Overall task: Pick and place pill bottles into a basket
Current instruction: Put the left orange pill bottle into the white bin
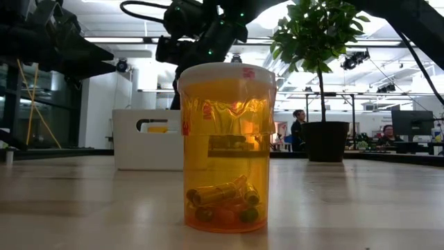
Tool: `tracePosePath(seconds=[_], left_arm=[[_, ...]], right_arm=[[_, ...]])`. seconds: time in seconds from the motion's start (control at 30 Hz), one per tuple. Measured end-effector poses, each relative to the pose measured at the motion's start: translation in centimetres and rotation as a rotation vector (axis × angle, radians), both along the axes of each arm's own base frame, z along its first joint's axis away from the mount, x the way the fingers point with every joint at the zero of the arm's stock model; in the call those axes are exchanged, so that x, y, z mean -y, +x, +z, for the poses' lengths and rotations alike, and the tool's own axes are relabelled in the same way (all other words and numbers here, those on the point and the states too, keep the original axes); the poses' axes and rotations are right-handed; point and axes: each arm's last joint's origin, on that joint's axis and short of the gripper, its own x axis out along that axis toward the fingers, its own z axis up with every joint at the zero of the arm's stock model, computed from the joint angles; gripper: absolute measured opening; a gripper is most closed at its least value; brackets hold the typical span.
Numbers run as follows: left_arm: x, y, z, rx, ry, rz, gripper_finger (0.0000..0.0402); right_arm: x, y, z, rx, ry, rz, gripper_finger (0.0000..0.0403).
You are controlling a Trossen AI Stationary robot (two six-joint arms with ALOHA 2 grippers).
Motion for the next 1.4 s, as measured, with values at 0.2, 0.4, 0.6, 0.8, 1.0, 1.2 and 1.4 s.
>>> tracePosePath(seconds=[0.2,0.4,0.6,0.8,1.0,1.2,1.4], left_arm=[[0.0,0.0,0.0,0.001,-0.003,0.0,0.0204],[0.0,0.0,0.0,0.001,-0.003,0.0,0.0204],[0.0,0.0,0.0,0.002,-0.003,0.0,0.0204],[0.0,0.0,0.0,0.003,-0.002,0.01,0.0204],[0.0,0.0,0.0,0.003,-0.001,0.016,0.0204],[0.0,0.0,0.0,0.005,-0.005,0.016,0.0204],[0.0,0.0,0.0,0.005,-0.005,0.017,0.0204]], right_arm=[[1.1,0.6,2.3,0.071,-0.055,-0.046,0.0213],[2.5,0.4,9.3,0.193,0.001,-0.147,0.0178],[1.8,-3.8,17.3,0.375,0.015,-0.159,0.0113],[-1.9,-11.1,22.0,0.53,-0.039,-0.206,0.0047],[-3.9,-18.3,20.3,0.635,0.021,-0.27,0.0003],[-4.3,-26.0,15.6,0.711,0.123,-0.368,0.0017],[-4.2,-32.6,9.8,0.869,0.216,-0.459,0.0016]])
